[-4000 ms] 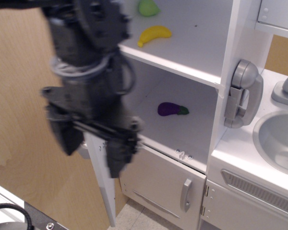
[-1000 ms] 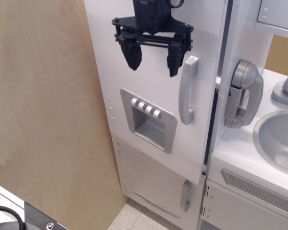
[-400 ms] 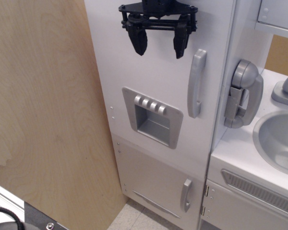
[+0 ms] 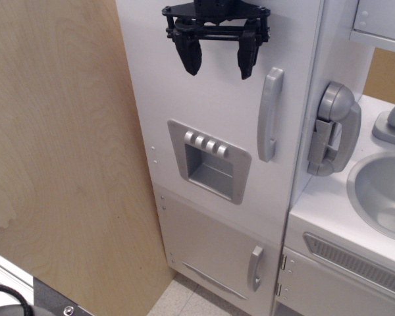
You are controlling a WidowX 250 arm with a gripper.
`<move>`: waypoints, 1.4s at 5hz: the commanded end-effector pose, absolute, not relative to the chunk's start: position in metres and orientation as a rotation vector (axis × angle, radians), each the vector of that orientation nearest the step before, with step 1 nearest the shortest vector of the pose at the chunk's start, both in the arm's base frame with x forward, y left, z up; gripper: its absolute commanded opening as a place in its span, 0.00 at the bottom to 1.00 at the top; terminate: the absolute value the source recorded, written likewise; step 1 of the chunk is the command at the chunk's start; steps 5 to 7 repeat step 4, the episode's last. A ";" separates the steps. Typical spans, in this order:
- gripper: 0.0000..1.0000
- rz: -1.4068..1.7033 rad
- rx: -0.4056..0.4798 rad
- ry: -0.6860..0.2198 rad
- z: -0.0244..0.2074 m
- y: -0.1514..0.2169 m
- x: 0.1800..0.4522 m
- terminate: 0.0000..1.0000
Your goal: Close fridge
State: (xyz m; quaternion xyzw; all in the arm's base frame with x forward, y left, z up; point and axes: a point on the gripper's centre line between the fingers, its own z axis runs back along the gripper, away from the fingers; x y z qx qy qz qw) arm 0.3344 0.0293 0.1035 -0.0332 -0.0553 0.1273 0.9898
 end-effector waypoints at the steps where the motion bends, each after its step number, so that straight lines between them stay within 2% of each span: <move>1: 1.00 0.173 -0.044 -0.145 0.119 0.036 0.297 0.00; 3: 1.00 0.173 -0.044 -0.145 0.119 0.036 0.297 0.00; 4: 1.00 0.173 -0.044 -0.145 0.119 0.036 0.297 1.00; 7: 1.00 0.173 -0.044 -0.145 0.119 0.036 0.297 1.00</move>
